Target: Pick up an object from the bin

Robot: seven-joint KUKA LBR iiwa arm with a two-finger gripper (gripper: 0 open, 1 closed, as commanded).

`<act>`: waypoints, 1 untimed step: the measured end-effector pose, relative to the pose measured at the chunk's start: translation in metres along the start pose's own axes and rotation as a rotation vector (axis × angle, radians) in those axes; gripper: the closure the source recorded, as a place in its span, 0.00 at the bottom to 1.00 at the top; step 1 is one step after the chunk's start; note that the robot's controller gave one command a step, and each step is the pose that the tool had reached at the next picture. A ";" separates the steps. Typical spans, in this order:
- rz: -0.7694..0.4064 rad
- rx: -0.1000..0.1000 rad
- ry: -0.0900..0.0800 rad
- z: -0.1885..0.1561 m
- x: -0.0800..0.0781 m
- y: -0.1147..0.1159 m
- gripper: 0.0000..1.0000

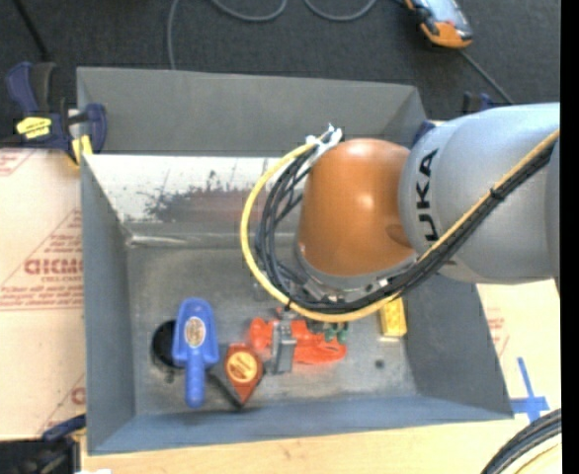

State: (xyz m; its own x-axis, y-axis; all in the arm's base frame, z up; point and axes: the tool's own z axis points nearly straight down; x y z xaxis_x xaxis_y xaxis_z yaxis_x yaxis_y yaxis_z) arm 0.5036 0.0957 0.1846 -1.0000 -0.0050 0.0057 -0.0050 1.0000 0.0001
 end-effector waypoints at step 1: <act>0.003 -0.001 -0.008 -0.004 -0.001 0.000 0.00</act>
Offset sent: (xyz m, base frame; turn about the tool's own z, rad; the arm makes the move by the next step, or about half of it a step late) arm -0.0079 -0.0180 -0.0978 -0.0029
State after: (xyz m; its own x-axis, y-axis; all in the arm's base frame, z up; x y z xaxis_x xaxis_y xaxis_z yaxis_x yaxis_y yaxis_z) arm 0.5051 0.0953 0.1891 -1.0000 -0.0020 -0.0023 -0.0020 1.0000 0.0012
